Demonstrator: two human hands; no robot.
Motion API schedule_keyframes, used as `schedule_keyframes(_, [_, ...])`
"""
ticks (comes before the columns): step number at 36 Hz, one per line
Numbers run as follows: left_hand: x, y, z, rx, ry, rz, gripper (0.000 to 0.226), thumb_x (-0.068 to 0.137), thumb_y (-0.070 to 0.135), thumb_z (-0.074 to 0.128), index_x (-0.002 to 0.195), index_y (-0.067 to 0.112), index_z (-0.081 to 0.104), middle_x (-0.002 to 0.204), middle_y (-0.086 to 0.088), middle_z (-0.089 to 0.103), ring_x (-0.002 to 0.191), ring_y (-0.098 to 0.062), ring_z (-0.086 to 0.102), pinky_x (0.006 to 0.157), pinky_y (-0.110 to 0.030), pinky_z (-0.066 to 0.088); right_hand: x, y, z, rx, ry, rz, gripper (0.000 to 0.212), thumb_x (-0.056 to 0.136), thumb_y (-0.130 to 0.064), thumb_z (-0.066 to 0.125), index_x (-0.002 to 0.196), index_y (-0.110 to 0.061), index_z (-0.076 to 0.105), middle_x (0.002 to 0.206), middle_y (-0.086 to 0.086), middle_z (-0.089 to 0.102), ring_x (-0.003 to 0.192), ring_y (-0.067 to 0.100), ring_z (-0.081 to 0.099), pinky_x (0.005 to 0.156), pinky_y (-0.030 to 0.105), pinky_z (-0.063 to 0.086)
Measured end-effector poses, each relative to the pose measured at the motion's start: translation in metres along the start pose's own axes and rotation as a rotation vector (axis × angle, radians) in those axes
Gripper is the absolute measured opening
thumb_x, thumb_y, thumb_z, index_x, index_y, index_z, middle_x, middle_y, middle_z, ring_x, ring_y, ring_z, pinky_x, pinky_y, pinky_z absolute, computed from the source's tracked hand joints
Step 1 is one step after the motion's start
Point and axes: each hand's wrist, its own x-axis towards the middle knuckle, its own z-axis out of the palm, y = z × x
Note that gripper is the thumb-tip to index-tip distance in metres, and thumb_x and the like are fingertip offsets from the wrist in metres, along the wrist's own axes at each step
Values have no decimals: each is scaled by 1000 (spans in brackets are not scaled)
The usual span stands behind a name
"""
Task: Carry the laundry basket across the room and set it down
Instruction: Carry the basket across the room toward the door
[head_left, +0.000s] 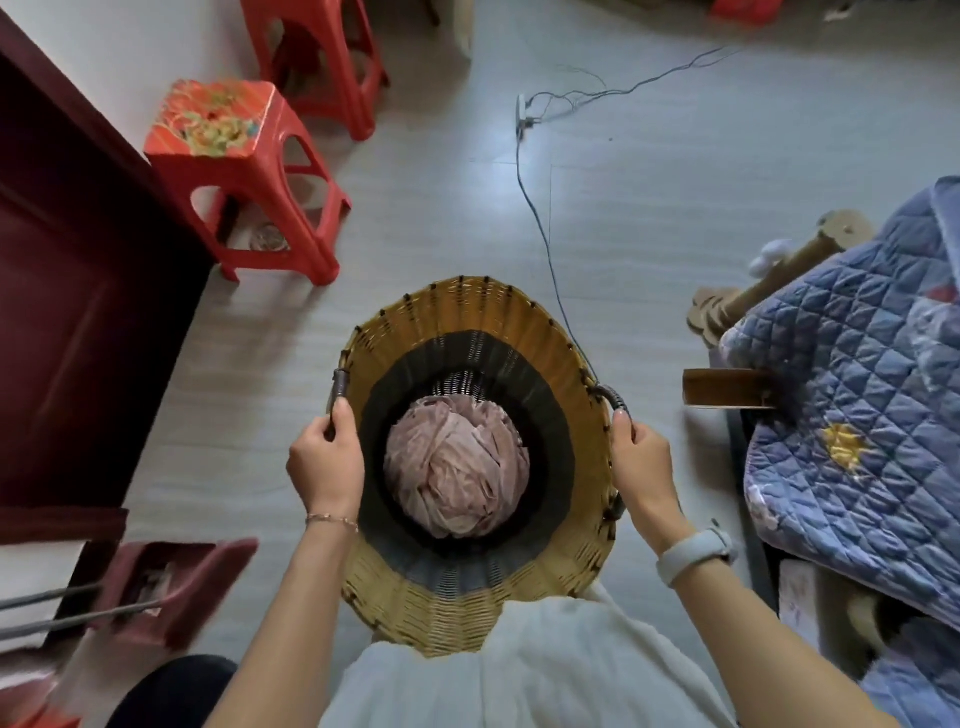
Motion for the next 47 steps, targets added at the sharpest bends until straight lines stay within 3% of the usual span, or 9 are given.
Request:
schedule_keyframes(3, [33,30,15,-14,-55,23,47,94,33,43,57,4,46,53,-9,43,58,-27,42,57,-34,33,41,-33,5,4,35,-1,41,95,-33,35,59,-15,43,57,3,40,55,16,38,53,30,31])
schedule_keyframes(6, [69,58,37,-20,-91,23,49,94,32,43,51,10,36,51,-3,34,51,-16,31,50,-30,25,82,-67,16,2,70,-16,42,94,-34,35,56,-17,39,56,3,38,56,16,37,54,32,29])
schedule_keyframes(16, [216,121,109,-41,-251,-92,51,94,31,43,49,10,32,52,-6,33,53,-20,31,59,-31,28,189,-155,61,-83,164,3,40,95,-31,36,59,-16,44,62,2,46,60,17,42,55,32,32])
schedule_keyframes(21, [269,181,151,-29,-320,-9,47,93,31,44,53,11,28,55,-5,29,57,-22,29,52,-32,21,238,-196,63,-81,256,25,44,95,-29,36,75,6,54,74,18,54,70,28,47,62,34,33])
schedule_keyframes(27, [307,253,206,22,-358,58,50,95,28,41,49,13,27,51,-3,27,49,-17,27,49,-31,21,296,-226,54,-29,306,56,39,96,-29,36,65,-7,48,65,7,48,65,23,45,57,34,32])
schedule_keyframes(31, [321,293,253,39,-402,114,49,96,28,39,50,14,27,52,-2,28,50,-17,27,50,-32,20,335,-229,47,27,345,102,39,96,-26,37,66,-3,47,63,9,46,66,25,43,60,34,32])
schedule_keyframes(37, [340,359,348,80,-469,172,40,95,32,40,67,4,49,54,-4,36,53,-20,34,50,-30,25,429,-230,15,114,392,239,40,95,-29,37,59,-12,45,64,7,49,70,26,47,67,35,37])
schedule_keyframes(44, [353,474,454,77,-416,188,47,96,29,39,53,12,36,54,-4,33,50,-17,29,50,-29,21,563,-279,-53,100,338,191,44,96,-29,34,54,-15,35,56,2,37,61,23,39,55,32,28])
schedule_keyframes(47, [355,513,488,73,-418,213,45,95,31,40,57,8,40,54,-5,33,53,-19,30,50,-30,21,608,-295,-85,74,357,185,44,96,-30,33,53,-18,36,56,0,38,66,23,41,62,32,31])
